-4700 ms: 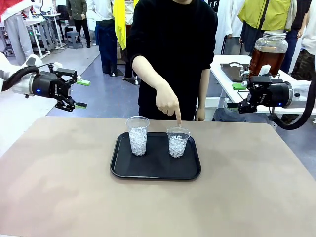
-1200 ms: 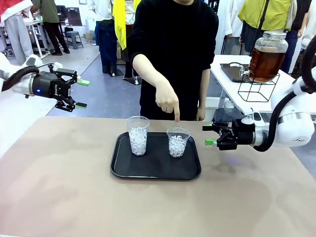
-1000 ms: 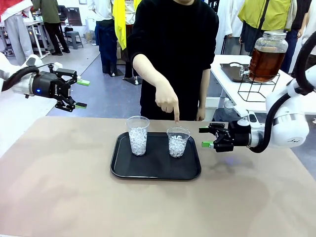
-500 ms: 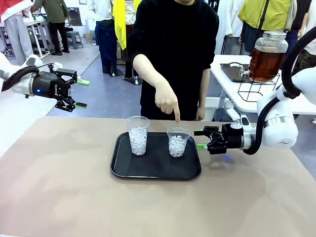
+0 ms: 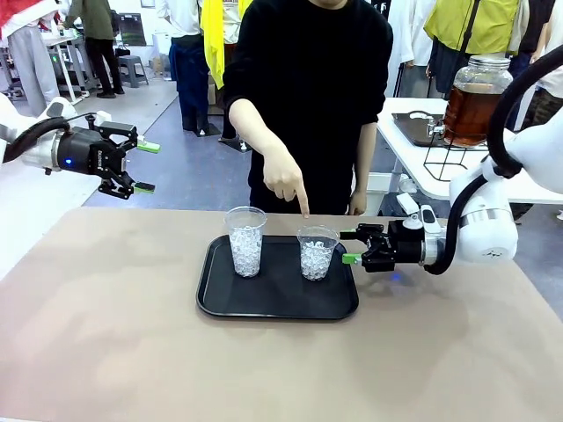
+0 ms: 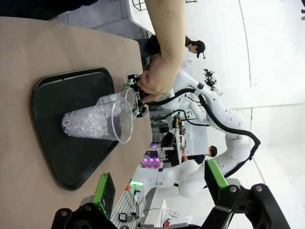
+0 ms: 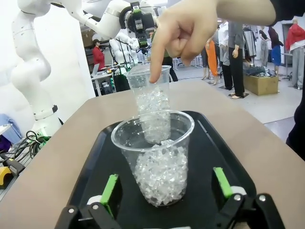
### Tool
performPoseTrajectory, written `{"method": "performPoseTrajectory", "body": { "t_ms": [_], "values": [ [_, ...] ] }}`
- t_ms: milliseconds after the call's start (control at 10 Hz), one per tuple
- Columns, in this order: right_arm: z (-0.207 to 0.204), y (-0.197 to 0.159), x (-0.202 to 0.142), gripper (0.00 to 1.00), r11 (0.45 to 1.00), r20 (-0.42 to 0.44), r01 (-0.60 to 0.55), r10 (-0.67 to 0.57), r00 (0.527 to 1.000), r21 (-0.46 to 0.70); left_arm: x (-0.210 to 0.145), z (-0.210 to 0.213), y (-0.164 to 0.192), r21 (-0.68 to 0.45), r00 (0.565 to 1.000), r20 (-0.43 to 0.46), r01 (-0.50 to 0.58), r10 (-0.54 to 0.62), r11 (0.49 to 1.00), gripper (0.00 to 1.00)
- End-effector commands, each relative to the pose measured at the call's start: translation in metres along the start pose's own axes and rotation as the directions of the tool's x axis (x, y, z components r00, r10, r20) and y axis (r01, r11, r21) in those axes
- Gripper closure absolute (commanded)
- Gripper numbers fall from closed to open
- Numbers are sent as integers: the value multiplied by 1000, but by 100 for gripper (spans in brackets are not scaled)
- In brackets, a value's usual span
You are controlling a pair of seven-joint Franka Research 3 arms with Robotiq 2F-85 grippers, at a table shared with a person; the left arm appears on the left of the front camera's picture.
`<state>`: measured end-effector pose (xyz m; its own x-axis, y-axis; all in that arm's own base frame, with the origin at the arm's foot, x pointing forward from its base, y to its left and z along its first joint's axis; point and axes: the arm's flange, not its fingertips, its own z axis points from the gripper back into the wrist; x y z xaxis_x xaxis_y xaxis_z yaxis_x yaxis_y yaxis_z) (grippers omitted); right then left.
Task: Pour the drink into the iced cup.
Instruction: Pick up the iced cup indicated by the human and present it to them.
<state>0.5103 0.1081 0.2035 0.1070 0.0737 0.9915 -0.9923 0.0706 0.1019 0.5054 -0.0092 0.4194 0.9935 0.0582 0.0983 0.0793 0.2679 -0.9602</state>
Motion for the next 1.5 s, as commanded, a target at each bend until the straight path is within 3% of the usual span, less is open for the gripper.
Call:
{"method": "performPoseTrajectory", "body": {
  "t_ms": [0, 1400],
  "values": [
    [-12, -4, 0, 0, 1000, 4, -16, 16, 1000, -16, -2, 1, 0, 2, 1000, 2, 2, -2, 1000, 0],
    [-68, -11, 3, 0, 999, -24, 23, -22, 999, 42, -2, 1, 0, 2, 1000, 2, 2, -2, 1000, 0]
  ]
}}
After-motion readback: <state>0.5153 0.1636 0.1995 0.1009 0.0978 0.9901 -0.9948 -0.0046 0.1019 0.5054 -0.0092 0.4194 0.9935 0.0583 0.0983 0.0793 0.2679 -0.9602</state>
